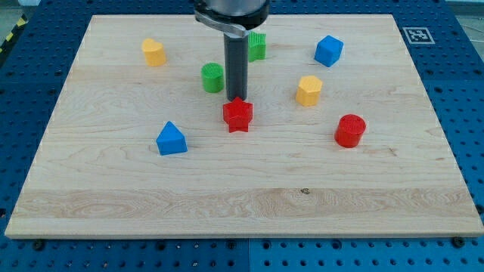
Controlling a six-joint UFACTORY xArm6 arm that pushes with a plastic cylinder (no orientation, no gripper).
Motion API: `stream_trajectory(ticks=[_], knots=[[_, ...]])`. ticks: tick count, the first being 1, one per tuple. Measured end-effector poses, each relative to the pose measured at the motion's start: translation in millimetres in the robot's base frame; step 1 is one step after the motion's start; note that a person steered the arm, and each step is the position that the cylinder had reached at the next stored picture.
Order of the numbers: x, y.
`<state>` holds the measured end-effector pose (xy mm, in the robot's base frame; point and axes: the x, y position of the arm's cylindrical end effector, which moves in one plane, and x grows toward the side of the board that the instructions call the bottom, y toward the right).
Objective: Move green circle diagonally towards red star
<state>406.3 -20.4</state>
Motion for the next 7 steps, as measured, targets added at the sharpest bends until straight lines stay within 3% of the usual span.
stream_trajectory(ticks=[7], knots=[[-36,-19]])
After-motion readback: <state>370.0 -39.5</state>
